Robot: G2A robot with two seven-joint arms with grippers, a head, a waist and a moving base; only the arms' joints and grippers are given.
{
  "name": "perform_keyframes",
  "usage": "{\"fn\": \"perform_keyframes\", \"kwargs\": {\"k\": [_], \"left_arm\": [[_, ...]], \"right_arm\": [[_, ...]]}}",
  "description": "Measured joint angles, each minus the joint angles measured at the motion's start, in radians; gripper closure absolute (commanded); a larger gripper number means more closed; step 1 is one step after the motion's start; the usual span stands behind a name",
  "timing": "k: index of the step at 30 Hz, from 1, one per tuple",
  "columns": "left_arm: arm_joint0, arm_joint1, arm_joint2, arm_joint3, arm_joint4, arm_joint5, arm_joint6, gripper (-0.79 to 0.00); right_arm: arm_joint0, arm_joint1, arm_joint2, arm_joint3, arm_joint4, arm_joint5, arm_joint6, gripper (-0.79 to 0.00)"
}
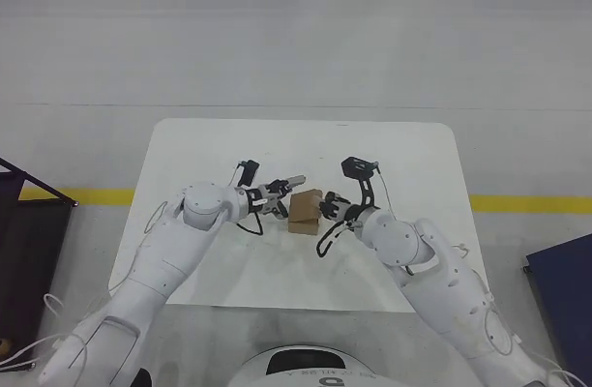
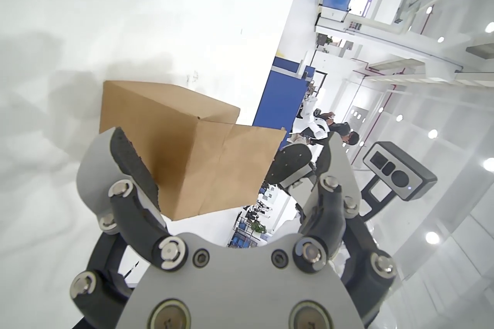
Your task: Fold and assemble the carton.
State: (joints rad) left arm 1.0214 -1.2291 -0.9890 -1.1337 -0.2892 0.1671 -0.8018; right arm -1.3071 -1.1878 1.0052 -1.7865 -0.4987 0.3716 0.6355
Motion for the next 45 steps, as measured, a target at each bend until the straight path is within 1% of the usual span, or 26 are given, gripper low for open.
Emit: {"fn": "perform_keyframes", "kwargs": {"k": [3,8,19,23,26,27,28,29,35,40,45], "left_arm": [[-0.009,-0.002,0.001,0.017,-0.003,-0.007,-0.01,-0.785],[-0.013,-0.004,0.006,0.021,-0.006,-0.011,-0.024,-0.785],[-0.027,-0.012,0.02,0.04,-0.016,-0.021,-0.041,-0.785],[-0.029,-0.013,0.02,0.044,-0.017,-0.024,-0.042,-0.785],[-0.03,-0.013,0.018,0.047,-0.017,-0.027,-0.043,-0.785],[-0.03,-0.013,0.017,0.047,-0.017,-0.028,-0.043,-0.785],[-0.029,-0.013,0.017,0.047,-0.016,-0.029,-0.042,-0.785],[-0.029,-0.013,0.016,0.046,-0.016,-0.029,-0.042,-0.785],[-0.023,-0.009,0.005,0.033,-0.014,-0.034,-0.052,-0.785],[-0.009,0.002,-0.031,0.011,-0.023,-0.048,-0.066,-0.785],[0.014,0.014,-0.066,-0.018,-0.028,-0.05,-0.081,-0.785]], "right_arm": [[0.002,-0.001,-0.008,0.002,-0.017,0.002,0.007,-0.268],[0.012,-0.005,-0.018,0.011,-0.015,-0.006,0.019,-0.243],[0.036,-0.015,-0.057,0.027,-0.051,0.013,0.029,-0.228],[0.047,-0.02,-0.069,0.038,-0.056,0.023,0.03,-0.206],[0.055,-0.024,-0.076,0.047,-0.062,0.031,0.031,-0.163],[0.058,-0.025,-0.079,0.051,-0.064,0.036,0.032,-0.126],[0.06,-0.026,-0.08,0.053,-0.065,0.039,0.032,-0.015],[0.062,-0.027,-0.081,0.056,-0.066,0.043,0.032,0.0],[0.068,-0.031,-0.083,0.069,-0.071,0.059,0.036,0.0],[0.055,-0.03,-0.056,0.065,-0.054,0.056,0.038,0.0],[0.028,-0.028,-0.005,0.057,0.046,0.013,0.049,0.0]]}}
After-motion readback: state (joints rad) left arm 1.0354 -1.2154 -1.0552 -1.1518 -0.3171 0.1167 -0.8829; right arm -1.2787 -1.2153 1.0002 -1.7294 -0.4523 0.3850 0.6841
